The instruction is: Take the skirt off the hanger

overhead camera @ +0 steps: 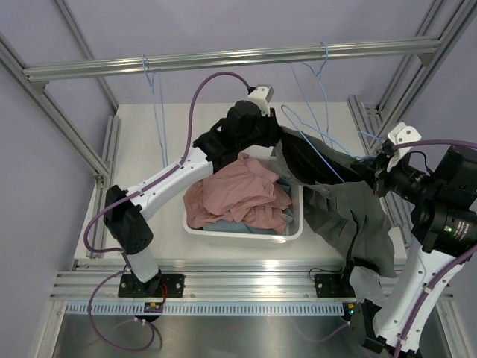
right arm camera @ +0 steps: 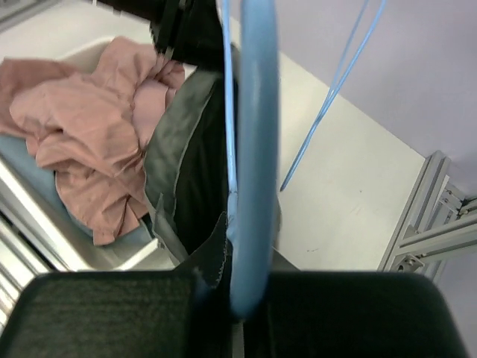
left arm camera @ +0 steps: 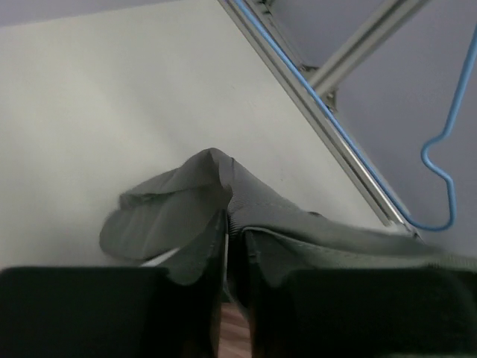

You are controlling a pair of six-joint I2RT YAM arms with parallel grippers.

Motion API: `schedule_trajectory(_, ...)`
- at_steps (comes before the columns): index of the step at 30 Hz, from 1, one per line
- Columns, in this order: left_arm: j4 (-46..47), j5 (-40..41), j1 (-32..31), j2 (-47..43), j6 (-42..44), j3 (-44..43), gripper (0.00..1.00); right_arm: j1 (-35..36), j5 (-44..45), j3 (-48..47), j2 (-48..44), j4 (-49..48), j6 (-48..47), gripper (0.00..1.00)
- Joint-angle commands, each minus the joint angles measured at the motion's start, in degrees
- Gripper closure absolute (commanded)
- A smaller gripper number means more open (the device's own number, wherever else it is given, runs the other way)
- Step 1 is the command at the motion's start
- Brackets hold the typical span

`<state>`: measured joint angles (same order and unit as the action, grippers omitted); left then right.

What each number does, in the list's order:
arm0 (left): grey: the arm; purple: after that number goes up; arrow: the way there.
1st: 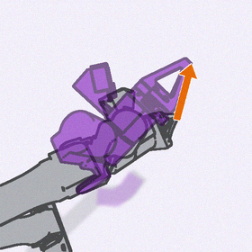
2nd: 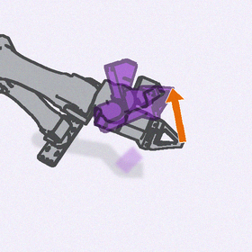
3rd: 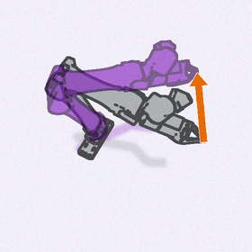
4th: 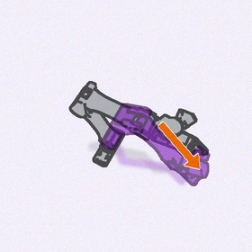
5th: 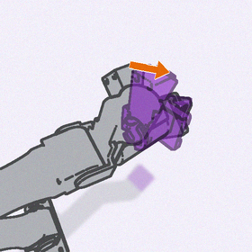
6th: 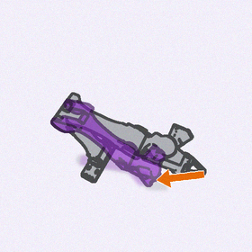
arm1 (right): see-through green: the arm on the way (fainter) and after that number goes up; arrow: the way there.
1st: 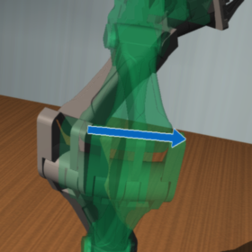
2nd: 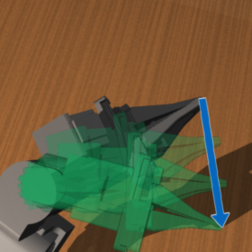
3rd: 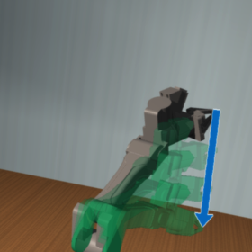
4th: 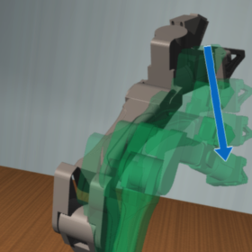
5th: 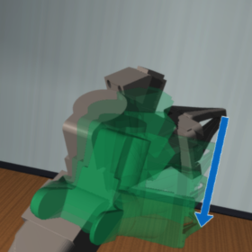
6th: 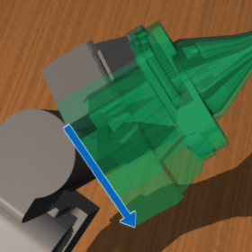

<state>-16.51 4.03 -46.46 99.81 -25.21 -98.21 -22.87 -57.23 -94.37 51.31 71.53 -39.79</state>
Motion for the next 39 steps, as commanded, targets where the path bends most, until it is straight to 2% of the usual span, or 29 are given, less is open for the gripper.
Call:
schedule_trajectory(1,12.8,-12.7,0.4,-2.3,-6.2,2.7,0.75,0.0,2.6,-2.2,1.6,-11.2,12.7,1.00)
schedule_trajectory(2,15.0,-14.8,0.2,-2.0,-7.4,2.8,0.71,-0.1,2.6,-1.9,1.8,-12.0,14.5,1.00)
schedule_trajectory(4,16.2,-17.5,-0.4,-1.4,-9.1,2.8,0.54,0.0,1.2,-0.1,1.3,-15.2,16.6,1.00)
schedule_trajectory(8,20.3,-17.0,-0.7,-2.6,-10.1,2.8,0.36,0.0,1.2,0.4,1.8,-17.6,19.3,1.00)
schedule_trajectory(9,20.6,-17.1,-0.7,-3.3,-8.9,3.3,0.32,-0.1,0.9,1.3,2.0,-19.0,19.7,1.00)
schedule_trajectory(10,20.4,-17.2,-0.7,-4.0,-7.1,3.5,0.24,-0.1,-0.7,2.0,1.7,-20.2,20.5,1.00)
schedule_trajectory(13,16.7,-19.1,-0.7,-7.4,0.8,3.6,0.11,0.0,-3.2,3.3,1.6,-25.4,23.9,1.00)
schedule_trajectory(17,11.3,-22.0,-0.9,-11.0,7.6,3.6,0.09,0.0,-4.3,0.1,4.9,-27.8,25.4,1.00)
schedule_trajectory(22,2.8,-18.4,-3.0,-18.0,14.0,6.2,0.09,0.0,-4.8,-4.8,9.2,-28.7,26.8,1.00)
schedule_trajectory(28,-9.0,-9.8,-6.5,-24.3,19.3,7.9,0.09,-0.1,-0.5,-11.4,10.1,-16.4,17.4,1.00)
schedule_trajectory(34,-12.1,-3.9,-7.9,-31.4,19.3,13.0,0.08,-0.2,3.1,-16.1,9.8,-7.7,13.5,1.00)
schedule_trajectory(39,-13.5,0.5,-7.9,-35.7,19.1,15.8,0.07,0.0,-1.3,-21.3,14.1,10.4,4.6,1.00)
